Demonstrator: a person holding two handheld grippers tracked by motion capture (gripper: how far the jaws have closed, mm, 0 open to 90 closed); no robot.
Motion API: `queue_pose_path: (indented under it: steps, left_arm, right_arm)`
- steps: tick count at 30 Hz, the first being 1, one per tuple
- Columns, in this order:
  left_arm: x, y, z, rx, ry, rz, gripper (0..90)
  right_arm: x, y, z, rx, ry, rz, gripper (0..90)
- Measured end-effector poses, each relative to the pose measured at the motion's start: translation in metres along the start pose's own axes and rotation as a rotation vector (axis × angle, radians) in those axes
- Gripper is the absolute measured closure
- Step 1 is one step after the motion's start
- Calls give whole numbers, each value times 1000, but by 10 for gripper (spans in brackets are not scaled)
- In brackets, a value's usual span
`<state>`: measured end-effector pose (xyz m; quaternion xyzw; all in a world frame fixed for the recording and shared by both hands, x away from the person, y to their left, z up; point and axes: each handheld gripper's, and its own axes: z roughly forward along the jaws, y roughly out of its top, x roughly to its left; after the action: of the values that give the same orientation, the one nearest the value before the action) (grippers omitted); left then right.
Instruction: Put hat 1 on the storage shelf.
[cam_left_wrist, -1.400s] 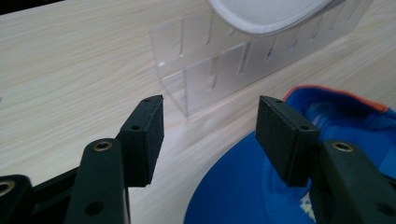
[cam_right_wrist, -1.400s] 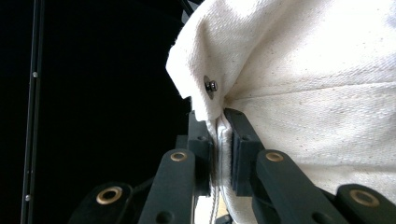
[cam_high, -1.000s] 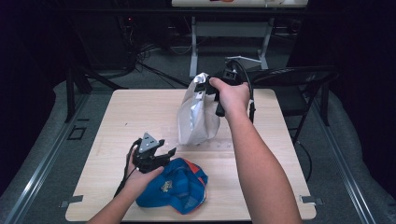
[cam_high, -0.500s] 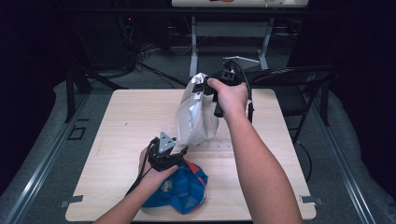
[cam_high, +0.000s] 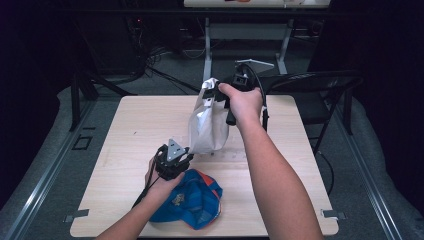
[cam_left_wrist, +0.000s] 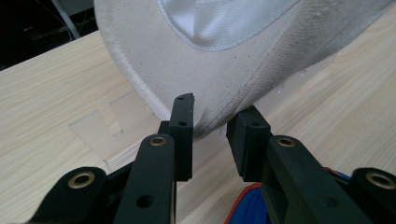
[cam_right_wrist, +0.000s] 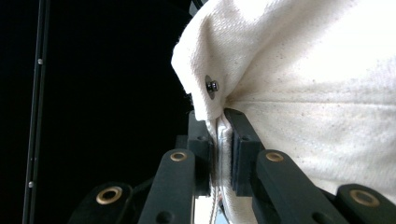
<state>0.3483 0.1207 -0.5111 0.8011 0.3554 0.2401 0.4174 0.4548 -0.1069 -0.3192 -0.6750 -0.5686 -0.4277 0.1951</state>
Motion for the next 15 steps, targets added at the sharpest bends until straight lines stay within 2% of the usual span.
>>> queue_pose_path:
  steps: [7,12,15]
  left_arm:
    - [11,-5,-8,-21,-60,-19,743]
    - [15,-5,-6,-41,-104,-56,745]
    - [16,-6,-4,-42,-125,-62,747]
  right_arm:
    - [5,-2,7,5,6,-8,816]
    - [10,-2,8,5,1,-16,816]
    - [11,-2,9,5,1,-18,816]
